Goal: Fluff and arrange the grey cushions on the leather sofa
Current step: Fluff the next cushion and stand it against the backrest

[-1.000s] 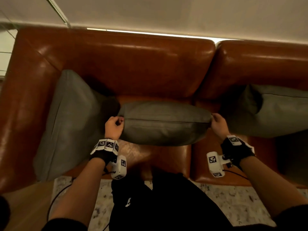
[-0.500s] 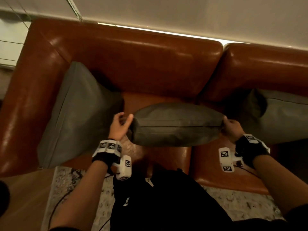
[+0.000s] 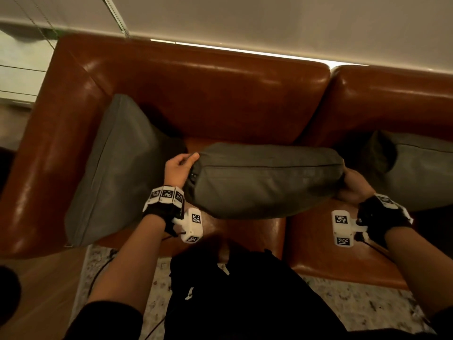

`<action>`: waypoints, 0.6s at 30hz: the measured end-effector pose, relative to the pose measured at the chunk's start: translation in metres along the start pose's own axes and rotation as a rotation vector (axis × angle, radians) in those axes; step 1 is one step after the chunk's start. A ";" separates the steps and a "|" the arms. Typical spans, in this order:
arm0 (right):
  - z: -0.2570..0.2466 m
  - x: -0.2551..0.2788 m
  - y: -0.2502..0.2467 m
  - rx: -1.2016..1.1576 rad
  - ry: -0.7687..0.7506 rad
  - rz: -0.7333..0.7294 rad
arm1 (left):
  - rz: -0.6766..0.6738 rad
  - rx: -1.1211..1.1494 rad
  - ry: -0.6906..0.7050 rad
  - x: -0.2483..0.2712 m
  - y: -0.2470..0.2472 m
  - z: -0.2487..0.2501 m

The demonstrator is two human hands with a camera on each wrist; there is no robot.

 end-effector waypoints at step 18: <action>0.002 0.019 0.005 -0.077 -0.013 -0.066 | 0.223 -0.053 -0.451 -0.014 -0.032 -0.060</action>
Point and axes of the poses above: each hand's wrist, its own x-axis away from the middle knuckle, its own y-axis out of the palm, z = x × y, the point moved 2 cm from there along -x, towards the middle knuckle, and after that the axes turned 3 degrees about x, right-handed, at the moved point
